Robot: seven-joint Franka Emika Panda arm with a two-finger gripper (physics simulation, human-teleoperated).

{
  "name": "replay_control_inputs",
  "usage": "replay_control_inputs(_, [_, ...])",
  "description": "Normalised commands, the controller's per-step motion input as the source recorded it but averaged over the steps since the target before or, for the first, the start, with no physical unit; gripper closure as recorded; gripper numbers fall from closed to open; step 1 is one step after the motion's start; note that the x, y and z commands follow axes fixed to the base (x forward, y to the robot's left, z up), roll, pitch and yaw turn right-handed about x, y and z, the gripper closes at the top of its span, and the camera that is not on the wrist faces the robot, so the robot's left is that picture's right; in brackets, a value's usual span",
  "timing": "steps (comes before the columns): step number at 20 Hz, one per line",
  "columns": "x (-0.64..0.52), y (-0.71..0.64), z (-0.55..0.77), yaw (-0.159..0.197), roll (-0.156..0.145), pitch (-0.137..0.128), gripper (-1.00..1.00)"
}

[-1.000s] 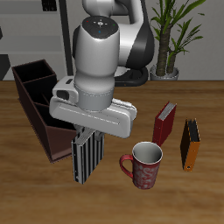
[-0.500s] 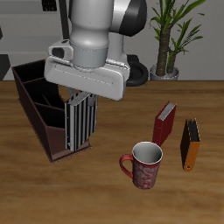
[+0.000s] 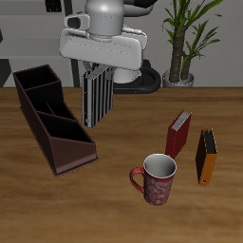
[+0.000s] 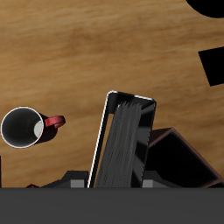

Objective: Place the striped book into the right desk caddy's left compartment

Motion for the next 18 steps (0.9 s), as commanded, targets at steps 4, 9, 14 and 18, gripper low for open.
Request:
replay_control_inputs(4, [-0.54,0.06,0.21,-0.015,0.009,-0.014,1.00])
replay_control_inputs(9, [-0.35,0.03,0.10,0.026,0.018,-0.027,1.00])
replay_control_inputs(14, [-0.36,-0.06,0.06,0.041,-0.001,-0.034,1.00])
replay_control_inputs(18, [-0.29,-0.23,0.04,0.048,-0.003,-0.037,1.00])
